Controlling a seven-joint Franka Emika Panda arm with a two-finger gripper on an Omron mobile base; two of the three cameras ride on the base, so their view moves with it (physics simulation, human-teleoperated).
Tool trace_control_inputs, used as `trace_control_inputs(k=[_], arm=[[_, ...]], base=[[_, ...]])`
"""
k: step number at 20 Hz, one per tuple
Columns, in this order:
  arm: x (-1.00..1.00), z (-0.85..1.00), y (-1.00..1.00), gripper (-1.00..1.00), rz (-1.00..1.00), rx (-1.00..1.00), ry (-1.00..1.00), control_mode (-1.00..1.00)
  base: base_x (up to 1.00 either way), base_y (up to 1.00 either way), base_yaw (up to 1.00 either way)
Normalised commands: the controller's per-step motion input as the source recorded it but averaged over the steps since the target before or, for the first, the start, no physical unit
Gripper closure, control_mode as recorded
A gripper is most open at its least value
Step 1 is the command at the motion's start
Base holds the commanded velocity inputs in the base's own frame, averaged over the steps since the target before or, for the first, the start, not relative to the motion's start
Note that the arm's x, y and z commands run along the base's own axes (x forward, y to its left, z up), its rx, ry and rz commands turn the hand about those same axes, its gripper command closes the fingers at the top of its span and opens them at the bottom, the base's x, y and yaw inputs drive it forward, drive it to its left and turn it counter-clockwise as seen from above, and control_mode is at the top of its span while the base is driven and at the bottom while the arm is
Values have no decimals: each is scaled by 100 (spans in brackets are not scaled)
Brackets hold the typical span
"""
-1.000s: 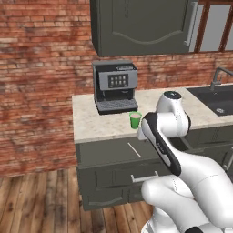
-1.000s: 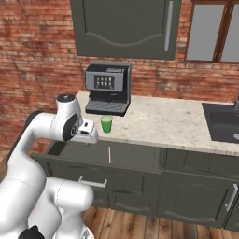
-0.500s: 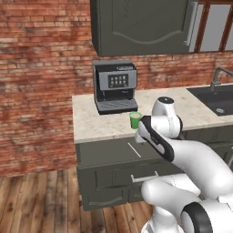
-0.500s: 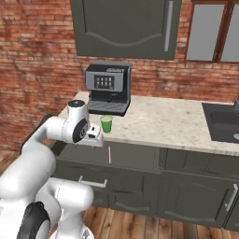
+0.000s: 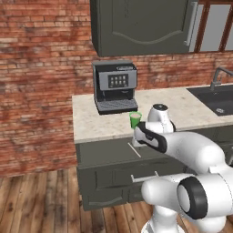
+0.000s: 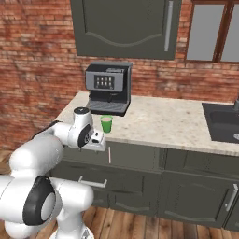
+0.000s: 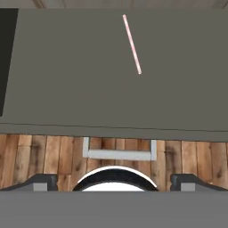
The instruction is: Pick up the straw from the left drawer and put it inside the smoothie cup.
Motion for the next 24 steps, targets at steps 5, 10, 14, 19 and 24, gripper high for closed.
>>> trace_control_inputs(k=[5,10,14,19,24], arm=[[13,-44,-2,-100,0,0,0,-100],[19,-23,-1,-100,0,0,0,-100],[24,-26,-5,-100,0,0,0,-100],[18,-29,-3,-100,0,0,0,-100],[20,-26,-4,-100,0,0,0,-100]], base=[[0,0,0],[0,0,0],[0,0,0],[0,0,0],[0,0,0]])
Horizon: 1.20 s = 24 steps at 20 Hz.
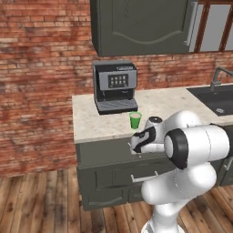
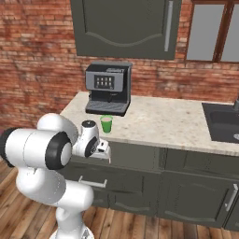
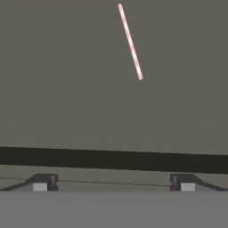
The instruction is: Pick up the straw from the left drawer and put it inside the smoothie cup.
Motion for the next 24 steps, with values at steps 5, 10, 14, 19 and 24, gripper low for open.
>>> trace_control_inputs(k=[5,10,14,19,24], arm=[[30,-20,-5,-100,0,0,0,-100],[28,-18,-3,-100,0,0,0,-100],[14,-31,0,-100,0,0,0,-100],[4,-37,0,-100,0,-1,9,-100],[-9,-29,0,-100,0,-3,22,-100]], base=[[0,0,0],[0,0,0],[0,0,0],[0,0,0],[0,0,0]])
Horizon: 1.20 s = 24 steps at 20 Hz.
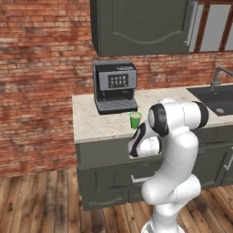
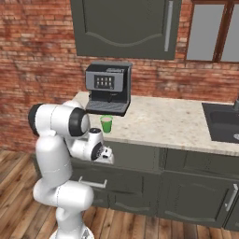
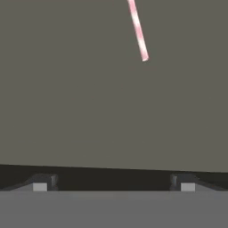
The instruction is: Pick up the straw from the left drawer and put it inside the smoothie cup.
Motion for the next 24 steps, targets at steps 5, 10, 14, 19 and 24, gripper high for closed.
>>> trace_control_inputs(k=[5,10,14,19,24], arm=[[-85,-24,-17,-100,0,-1,19,-100],[-100,-5,-26,-100,4,0,0,-100],[-96,3,-7,-100,6,0,-8,-100],[-20,37,0,-100,4,0,-8,-100],[13,32,0,-100,2,0,-1,-100]], base=[[0,0,0],[0,0,0],[0,0,0],[0,0,0],[0,0,0]])
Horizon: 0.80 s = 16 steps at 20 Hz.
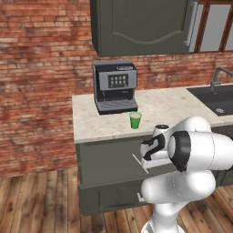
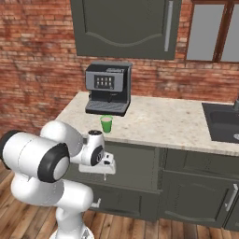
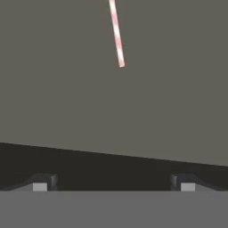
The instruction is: Pick up the straw from the left drawer and put it inside the smoothie cup.
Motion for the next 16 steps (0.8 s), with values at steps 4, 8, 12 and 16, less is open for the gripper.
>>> trace_control_inputs(k=[4,8,12,16], arm=[[38,2,5,-100,0,0,0,-100],[37,0,16,-100,0,0,0,-100],[39,0,18,-100,0,0,0,-100],[36,0,6,-100,0,0,0,-100]], base=[[0,0,0],[0,0,0],[0,0,0],[0,0,0]])
